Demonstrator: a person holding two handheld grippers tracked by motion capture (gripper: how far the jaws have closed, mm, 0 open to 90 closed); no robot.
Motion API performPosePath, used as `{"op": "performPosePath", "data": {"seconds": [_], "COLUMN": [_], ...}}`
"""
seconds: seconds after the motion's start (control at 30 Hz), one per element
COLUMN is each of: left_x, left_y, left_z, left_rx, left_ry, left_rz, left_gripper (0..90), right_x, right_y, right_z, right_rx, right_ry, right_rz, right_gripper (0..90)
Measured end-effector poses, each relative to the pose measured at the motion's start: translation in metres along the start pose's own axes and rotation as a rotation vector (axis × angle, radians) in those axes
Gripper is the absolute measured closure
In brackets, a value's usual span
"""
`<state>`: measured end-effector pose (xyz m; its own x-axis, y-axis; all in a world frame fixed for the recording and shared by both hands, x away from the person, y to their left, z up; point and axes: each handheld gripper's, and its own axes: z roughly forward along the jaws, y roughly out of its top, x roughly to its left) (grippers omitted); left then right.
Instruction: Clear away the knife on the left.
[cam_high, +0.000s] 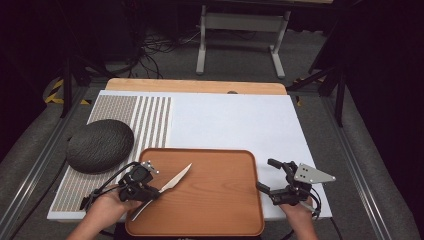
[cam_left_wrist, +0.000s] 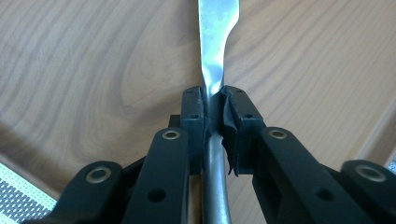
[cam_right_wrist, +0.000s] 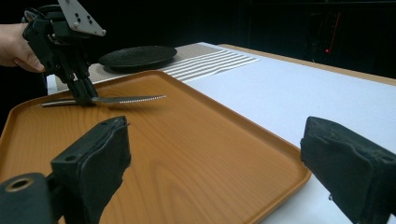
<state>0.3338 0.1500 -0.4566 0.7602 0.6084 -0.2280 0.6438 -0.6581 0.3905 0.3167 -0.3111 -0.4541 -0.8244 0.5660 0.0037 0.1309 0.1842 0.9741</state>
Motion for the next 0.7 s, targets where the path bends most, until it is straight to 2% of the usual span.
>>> {"op": "performPosePath", "data": {"seconds": [0.33, 0.57, 0.7], "left_x": [-0.0002, -0.0014, -0.0041], "left_y": [-0.0002, 0.0000, 0.0004], "left_z": [0.0003, 0.0001, -0.0024], "left_rx": [0.003, 0.001, -0.014], "left_ry": [-0.002, 0.014, 0.020], "left_rz": [0.002, 0.028, 0.035], "left_gripper": [78.8, 77.8, 64.1], "right_x": [0.0004, 0.0004, 0.0002], "right_y": [0.0003, 0.0004, 0.0004], "right_z": [0.0001, 0.0000, -0.0004], "right_rx": [0.001, 0.001, 0.001], "right_ry": [0.001, 0.001, -0.001], "right_rz": [-0.002, -0.003, -0.004], "right_gripper": [8.9, 8.9, 8.9]}}
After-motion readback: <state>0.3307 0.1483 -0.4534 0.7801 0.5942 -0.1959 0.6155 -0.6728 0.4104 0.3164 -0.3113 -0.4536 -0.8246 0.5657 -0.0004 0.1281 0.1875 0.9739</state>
